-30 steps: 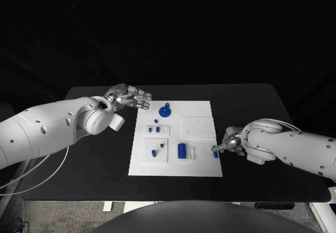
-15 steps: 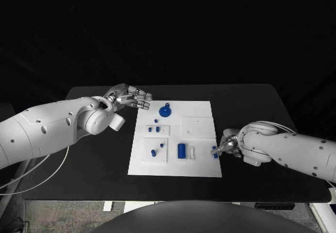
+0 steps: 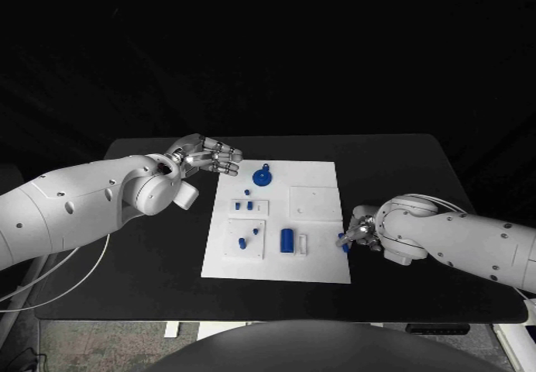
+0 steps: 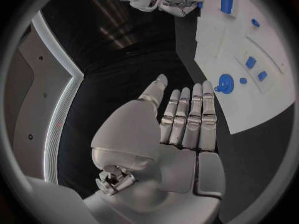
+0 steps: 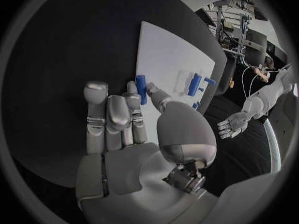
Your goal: Assemble the parts on the task board
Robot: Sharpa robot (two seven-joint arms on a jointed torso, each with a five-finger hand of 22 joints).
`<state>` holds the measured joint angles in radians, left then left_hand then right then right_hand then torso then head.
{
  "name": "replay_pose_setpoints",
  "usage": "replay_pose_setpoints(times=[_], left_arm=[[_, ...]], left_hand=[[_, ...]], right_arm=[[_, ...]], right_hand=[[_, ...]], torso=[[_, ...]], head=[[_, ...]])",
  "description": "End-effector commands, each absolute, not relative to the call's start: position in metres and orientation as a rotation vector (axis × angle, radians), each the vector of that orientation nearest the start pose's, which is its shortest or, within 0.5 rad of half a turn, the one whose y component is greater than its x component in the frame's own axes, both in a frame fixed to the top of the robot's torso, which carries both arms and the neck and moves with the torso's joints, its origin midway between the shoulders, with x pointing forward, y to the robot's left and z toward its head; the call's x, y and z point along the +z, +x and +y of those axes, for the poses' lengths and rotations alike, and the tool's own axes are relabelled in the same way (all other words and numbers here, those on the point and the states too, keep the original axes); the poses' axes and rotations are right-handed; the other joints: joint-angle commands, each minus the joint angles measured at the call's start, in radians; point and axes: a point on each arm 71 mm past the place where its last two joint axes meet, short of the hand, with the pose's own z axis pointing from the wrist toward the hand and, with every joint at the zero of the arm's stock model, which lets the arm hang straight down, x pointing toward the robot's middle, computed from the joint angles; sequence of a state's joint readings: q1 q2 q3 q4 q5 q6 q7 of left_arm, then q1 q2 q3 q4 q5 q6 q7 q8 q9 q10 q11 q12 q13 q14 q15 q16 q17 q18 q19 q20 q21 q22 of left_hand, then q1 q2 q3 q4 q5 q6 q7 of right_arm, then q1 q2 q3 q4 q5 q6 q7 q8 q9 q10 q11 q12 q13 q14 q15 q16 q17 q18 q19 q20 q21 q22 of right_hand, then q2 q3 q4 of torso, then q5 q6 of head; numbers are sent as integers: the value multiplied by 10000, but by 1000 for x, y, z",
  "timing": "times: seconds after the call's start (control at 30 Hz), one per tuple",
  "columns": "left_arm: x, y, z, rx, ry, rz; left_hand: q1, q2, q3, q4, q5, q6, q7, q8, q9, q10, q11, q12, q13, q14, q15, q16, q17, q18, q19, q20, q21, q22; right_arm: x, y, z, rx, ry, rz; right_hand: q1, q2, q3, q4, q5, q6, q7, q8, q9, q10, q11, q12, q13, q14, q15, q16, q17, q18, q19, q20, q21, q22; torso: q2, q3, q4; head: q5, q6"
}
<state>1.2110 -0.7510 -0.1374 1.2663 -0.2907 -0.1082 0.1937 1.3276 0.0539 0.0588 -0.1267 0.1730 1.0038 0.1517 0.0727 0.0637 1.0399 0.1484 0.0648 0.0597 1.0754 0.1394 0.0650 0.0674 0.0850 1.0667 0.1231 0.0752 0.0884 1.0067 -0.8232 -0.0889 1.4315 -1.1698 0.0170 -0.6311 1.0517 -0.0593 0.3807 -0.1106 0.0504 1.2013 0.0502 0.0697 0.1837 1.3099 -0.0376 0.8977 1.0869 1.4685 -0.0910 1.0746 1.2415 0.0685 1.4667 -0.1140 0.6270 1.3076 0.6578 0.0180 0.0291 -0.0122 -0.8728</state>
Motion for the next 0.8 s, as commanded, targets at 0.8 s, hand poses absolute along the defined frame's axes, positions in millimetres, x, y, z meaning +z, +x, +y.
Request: replay_pose_setpoints(times=[0.8], left_arm=[[-233,515,227,-13031,-8766,18217]], left_hand=[[-27,74,-6,61,30,-72,4,43,5,-22,29,43,-10,-58,23,-28,-8,84,56,25,56,-10]], right_arm=[[-320,429,-273,2252,4949,23218]], right_hand=[[-330,416,505,-624,15,469,-262,-60,183,181,-154,-48,-130,37,-78,-128,-318,-199,88,-69,45,693]], torso=[[-11,-19,-11]], head=[[25,2]])
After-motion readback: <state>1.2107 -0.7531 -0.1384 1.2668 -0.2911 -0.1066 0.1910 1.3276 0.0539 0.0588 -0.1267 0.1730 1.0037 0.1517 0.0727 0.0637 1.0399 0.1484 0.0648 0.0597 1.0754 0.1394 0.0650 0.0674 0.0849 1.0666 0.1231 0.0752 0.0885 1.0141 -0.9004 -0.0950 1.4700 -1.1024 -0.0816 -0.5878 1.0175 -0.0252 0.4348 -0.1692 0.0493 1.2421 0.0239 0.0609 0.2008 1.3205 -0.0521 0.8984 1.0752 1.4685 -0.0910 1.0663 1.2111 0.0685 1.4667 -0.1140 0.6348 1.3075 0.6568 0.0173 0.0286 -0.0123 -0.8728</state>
